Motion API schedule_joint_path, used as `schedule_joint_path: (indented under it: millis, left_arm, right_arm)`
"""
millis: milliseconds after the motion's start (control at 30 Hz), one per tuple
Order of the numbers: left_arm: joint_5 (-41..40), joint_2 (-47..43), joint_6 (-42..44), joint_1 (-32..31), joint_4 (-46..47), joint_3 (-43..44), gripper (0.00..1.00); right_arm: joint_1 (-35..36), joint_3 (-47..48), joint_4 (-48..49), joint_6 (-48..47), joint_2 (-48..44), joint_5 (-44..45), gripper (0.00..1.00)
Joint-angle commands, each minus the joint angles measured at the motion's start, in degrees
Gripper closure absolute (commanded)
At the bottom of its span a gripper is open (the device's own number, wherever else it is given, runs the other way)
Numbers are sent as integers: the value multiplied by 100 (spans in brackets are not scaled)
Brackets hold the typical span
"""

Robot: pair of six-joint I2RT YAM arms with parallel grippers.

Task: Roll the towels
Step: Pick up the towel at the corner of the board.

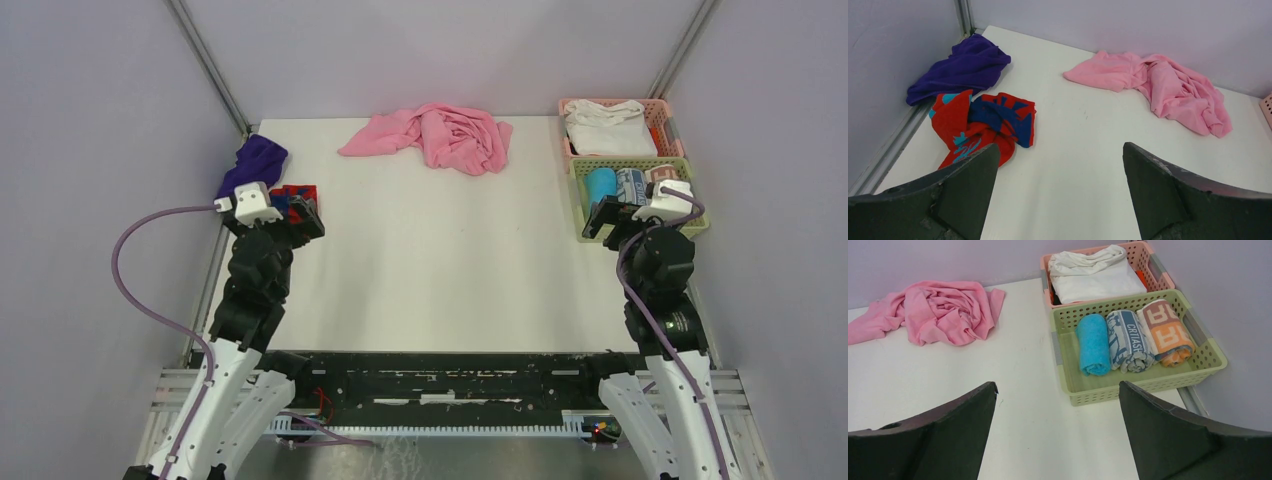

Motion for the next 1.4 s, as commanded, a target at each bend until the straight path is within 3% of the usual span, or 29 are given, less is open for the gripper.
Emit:
schedule_joint_path:
  millis: [0, 367, 533, 900, 1033, 1367]
  left_arm:
    - [-116, -24, -273, -21, 353, -24, 1]
    - [-299, 195, -203, -16, 360, -21, 1]
    - [-620, 788, -123, -9, 37, 293, 1]
    - [-657, 4092, 301, 430, -781, 1927, 3]
    - [-634, 5365, 476, 740, -1128, 2963, 9]
    - [-966, 7839, 1370, 786, -2018, 4878, 20]
  right_arm:
    - [25, 151, 239, -43, -10, -32, 0]
    - [25, 30, 228, -33, -118, -75, 0]
    - [27, 7, 224, -48, -177, -199, 0]
    - [187, -310, 365, 26, -559, -357, 0]
    - [323, -352, 389, 24, -679, -355, 0]
    - [493, -401, 406, 2, -899, -179, 0]
